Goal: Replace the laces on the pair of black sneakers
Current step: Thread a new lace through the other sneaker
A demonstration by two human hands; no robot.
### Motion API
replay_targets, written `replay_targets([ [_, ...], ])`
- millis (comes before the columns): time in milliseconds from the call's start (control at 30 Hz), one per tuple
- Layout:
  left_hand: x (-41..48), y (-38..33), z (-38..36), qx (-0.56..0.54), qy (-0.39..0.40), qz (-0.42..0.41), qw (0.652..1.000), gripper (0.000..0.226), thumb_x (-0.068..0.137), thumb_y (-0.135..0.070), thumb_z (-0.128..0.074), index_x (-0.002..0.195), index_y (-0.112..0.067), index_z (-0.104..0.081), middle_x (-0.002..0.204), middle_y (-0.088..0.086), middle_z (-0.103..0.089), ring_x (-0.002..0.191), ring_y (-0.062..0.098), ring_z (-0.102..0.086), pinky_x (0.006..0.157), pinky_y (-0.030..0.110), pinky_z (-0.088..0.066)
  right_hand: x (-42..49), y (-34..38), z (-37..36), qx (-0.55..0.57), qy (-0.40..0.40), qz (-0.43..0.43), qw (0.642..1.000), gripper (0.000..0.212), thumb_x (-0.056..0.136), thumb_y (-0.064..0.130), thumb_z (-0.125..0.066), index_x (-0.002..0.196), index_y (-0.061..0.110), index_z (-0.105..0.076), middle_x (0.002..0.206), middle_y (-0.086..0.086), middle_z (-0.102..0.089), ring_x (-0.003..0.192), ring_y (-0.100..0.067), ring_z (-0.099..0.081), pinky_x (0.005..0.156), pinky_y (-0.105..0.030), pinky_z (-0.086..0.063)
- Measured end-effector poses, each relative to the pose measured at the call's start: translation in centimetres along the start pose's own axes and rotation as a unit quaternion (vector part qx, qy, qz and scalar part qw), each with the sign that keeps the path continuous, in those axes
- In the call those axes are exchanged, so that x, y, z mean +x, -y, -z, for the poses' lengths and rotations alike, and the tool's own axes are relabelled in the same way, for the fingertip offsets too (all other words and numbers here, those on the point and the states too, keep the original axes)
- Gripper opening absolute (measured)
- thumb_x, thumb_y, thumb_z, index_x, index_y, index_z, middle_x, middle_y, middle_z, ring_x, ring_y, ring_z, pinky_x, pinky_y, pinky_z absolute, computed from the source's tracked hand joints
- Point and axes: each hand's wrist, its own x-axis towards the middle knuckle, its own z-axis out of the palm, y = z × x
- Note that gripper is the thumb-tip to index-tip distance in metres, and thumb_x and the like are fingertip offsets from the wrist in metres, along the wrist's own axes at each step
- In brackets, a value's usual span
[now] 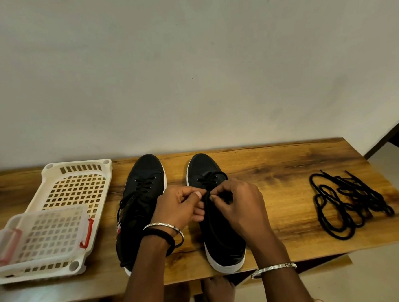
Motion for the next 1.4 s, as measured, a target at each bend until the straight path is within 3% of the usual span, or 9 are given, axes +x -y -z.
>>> replay_targets([
  [267,0.6,0.5,-1.4,0.119,-0.057,-0.081,0.988,0.009,0.091,-0.012,-0.068,0.089,-0.02,-0.071,0.062,0.0,-0.069,0.053,0.013,-0.069,0.06,0.035,-0.062,0.1,-0.4,0.1,0.04,-0.008,-0.012,0.999,0.011,0.082,0.027,-0.082,0.092,0.029,-0.08,0.095,0.013,-0.071,0.088,-0.006,-0.063,0.075,-0.033,-0.054],
  [467,0.4,-0.2,-0.6,0.136,-0.113,-0.128,0.976,0.008,0.099,-0.015,-0.053,0.093,-0.013,-0.056,0.072,0.004,-0.068,0.054,0.011,-0.069,0.055,0.031,-0.06,0.0,-0.9,0.9,0.063,0.001,-0.024,0.998,0.022,0.078,0.017,-0.084,0.09,0.033,-0.074,0.088,0.02,-0.064,0.084,0.005,-0.059,0.066,-0.011,-0.041],
  [600,0.4,-1.8,0.7,-0.147,-0.149,-0.12,0.97,0.017,0.104,-0.011,-0.038,0.092,-0.009,-0.049,0.088,0.011,-0.073,0.082,0.022,-0.074,0.068,0.026,-0.059,0.0,-1.4,1.0,0.114,-0.002,-0.018,0.993,0.027,0.075,0.01,-0.083,0.088,0.032,-0.075,0.082,0.022,-0.062,0.084,0.004,-0.06,0.069,-0.019,-0.049],
  [733,-0.4,-2.8,1.3,-0.377,-0.105,-0.08,0.917,0.021,0.102,-0.01,-0.034,0.086,-0.012,-0.048,0.058,0.007,-0.055,0.046,0.02,-0.049,0.052,0.033,-0.051,0.0,-1.7,1.1,0.151,-0.012,-0.03,0.988,0.032,0.072,0.003,-0.078,0.086,0.031,-0.071,0.072,0.014,-0.062,0.059,-0.003,-0.055,0.058,-0.022,-0.046],
  [833,-0.3,-2.1,2.0,-0.082,-0.151,-0.143,0.975,0.017,0.099,-0.02,-0.049,0.085,-0.02,-0.058,0.056,-0.004,-0.05,0.048,0.018,-0.04,0.047,0.029,-0.036,-0.1,-1.8,1.3,0.162,-0.019,-0.033,0.986,0.034,0.072,0.005,-0.078,0.089,0.032,-0.067,0.071,0.011,-0.062,0.056,-0.004,-0.054,0.056,-0.02,-0.043],
  [967,-0.5,-1.5,1.4,0.346,-0.061,-0.175,0.92,0.017,0.085,-0.053,-0.067,0.089,-0.036,-0.068,0.08,-0.014,-0.064,0.076,0.006,-0.061,0.067,0.029,-0.053,-0.1,-1.8,1.5,0.162,-0.024,-0.023,0.986,0.033,0.073,0.01,-0.079,0.093,0.032,-0.067,0.071,0.009,-0.062,0.06,-0.004,-0.057,0.055,-0.017,-0.043],
  [1067,-0.4,-1.2,0.5,0.417,-0.064,-0.166,0.891,0.019,0.09,-0.05,-0.062,0.084,-0.031,-0.065,0.082,-0.012,-0.059,0.078,0.01,-0.058,0.067,0.032,-0.05,0.0,-1.8,1.6,0.164,-0.02,-0.022,0.986,0.033,0.074,0.009,-0.08,0.094,0.032,-0.068,0.074,0.01,-0.063,0.061,-0.003,-0.056,0.056,-0.017,-0.043],
  [1267,-0.3,-1.8,0.6,0.038,-0.043,-0.151,0.987,0.031,0.103,-0.04,-0.043,0.091,-0.025,-0.067,0.098,-0.001,-0.064,0.085,0.013,-0.057,0.078,0.03,-0.042,0.0,-2.0,1.4,0.105,-0.013,-0.026,0.994,0.047,0.07,0.028,-0.082,0.106,0.046,-0.058,0.11,0.023,-0.056,0.102,-0.009,-0.053,0.092,-0.051,-0.049],
  [1400,-0.7,-3.0,1.5,-0.35,-0.008,-0.115,0.93,0.033,0.106,-0.033,-0.039,0.082,-0.016,-0.052,0.062,0.002,-0.048,0.054,0.018,-0.05,0.068,0.038,-0.057,-0.1,-2.4,1.8,0.136,0.0,-0.053,0.989,0.057,0.07,0.035,-0.087,0.116,0.047,-0.054,0.118,0.023,-0.055,0.102,-0.005,-0.056,0.09,-0.047,-0.053],
])
